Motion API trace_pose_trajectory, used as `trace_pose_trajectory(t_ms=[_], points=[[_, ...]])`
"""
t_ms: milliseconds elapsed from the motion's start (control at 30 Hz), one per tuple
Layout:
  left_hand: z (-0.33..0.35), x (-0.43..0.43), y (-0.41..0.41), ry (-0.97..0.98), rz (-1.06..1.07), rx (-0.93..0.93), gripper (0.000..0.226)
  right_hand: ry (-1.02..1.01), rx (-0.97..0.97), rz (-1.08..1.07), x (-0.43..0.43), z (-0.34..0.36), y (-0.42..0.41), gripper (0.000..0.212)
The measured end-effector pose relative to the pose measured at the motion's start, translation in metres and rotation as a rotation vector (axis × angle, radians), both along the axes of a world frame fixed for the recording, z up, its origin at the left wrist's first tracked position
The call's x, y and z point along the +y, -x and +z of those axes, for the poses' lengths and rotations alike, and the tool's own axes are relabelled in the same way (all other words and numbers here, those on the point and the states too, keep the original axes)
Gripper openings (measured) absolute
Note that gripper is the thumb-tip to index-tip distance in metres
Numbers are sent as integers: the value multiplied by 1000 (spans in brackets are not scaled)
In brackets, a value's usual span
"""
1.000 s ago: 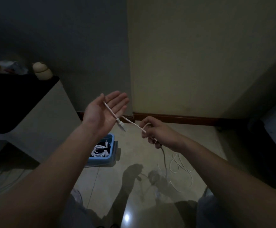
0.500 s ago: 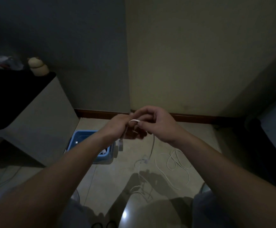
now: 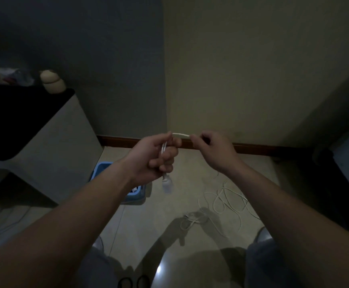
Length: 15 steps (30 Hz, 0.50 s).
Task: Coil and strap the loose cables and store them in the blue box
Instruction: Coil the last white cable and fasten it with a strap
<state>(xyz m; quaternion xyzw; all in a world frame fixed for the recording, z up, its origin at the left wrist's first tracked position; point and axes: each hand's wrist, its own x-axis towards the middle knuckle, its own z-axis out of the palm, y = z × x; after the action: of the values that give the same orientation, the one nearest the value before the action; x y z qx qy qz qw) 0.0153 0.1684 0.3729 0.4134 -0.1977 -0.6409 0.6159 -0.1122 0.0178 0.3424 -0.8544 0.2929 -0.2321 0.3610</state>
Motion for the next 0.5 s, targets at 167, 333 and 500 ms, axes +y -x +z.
trace_pose_trajectory(t_ms=[167,333,500], points=[[9,-3,0,52,116,122,37,-323,170,148,10,-9,-2,24],[13,-6,-6,114,354,293,43,-539,320,308,24,-10,3,14],[6,-10,-12,120,487,137,49,-441,260,423,30,4,1,12]])
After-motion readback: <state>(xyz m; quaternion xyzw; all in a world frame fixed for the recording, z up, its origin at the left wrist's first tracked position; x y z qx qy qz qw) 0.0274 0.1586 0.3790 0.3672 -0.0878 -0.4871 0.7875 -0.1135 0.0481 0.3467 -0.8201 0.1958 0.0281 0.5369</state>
